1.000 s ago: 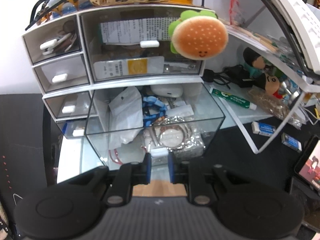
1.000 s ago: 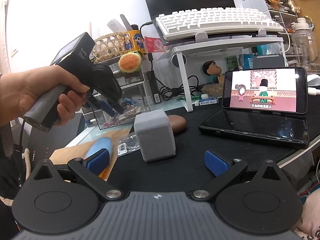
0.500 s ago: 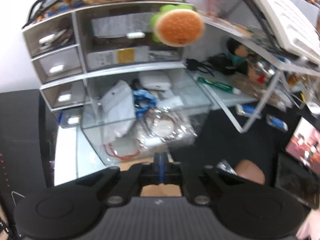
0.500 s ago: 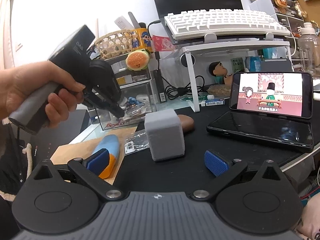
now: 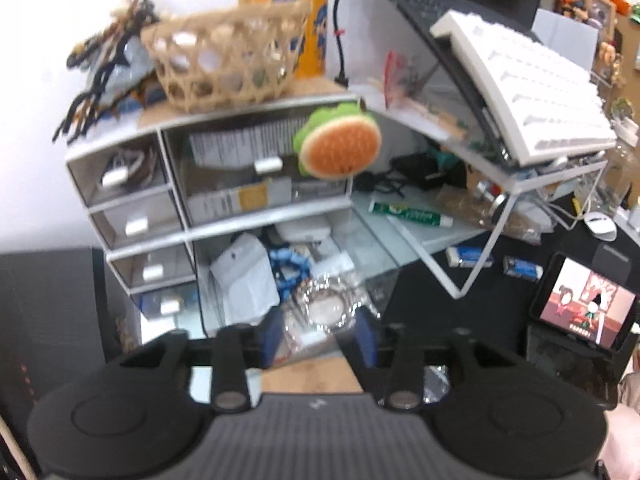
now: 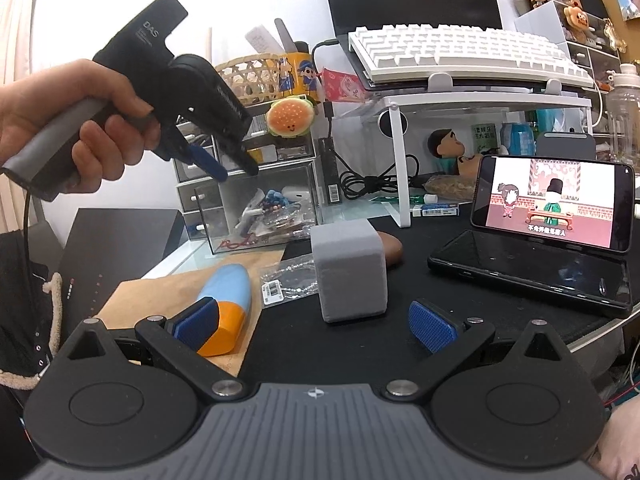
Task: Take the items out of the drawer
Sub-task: 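Keep pulling the lower clear drawer open with the left gripper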
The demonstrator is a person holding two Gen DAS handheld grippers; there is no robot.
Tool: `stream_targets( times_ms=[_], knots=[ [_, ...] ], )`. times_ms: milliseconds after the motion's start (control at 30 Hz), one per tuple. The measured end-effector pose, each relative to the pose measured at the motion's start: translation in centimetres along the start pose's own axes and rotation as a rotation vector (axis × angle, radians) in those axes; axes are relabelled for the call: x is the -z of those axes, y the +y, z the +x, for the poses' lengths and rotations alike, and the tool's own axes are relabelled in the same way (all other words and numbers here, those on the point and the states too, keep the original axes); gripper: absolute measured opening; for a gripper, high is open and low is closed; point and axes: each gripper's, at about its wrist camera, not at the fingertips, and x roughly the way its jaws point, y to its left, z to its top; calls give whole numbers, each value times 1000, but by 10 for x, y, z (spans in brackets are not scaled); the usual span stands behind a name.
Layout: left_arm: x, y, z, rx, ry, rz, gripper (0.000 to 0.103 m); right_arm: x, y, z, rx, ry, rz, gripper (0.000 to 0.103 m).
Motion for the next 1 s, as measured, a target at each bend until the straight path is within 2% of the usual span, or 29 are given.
stream_targets(
  times_ms=[100, 200, 467, 600, 1000],
  knots=[
    [-7, 2, 1, 8, -16, 24, 57, 0, 2, 0, -2, 1, -5, 103],
    [-12, 4, 11, 30, 2, 52, 65, 0, 5, 1, -8, 4, -5, 103],
    [-12, 12, 43, 58, 69, 73, 65, 1, 9, 5, -6, 23, -19, 103],
    [-11, 17, 52, 84, 89, 44, 65, 1, 7, 5, -4, 21, -7, 103],
    [-3, 4, 78, 103, 102, 165, 69, 0, 3, 6, 1, 14, 26, 103]
  ],
)
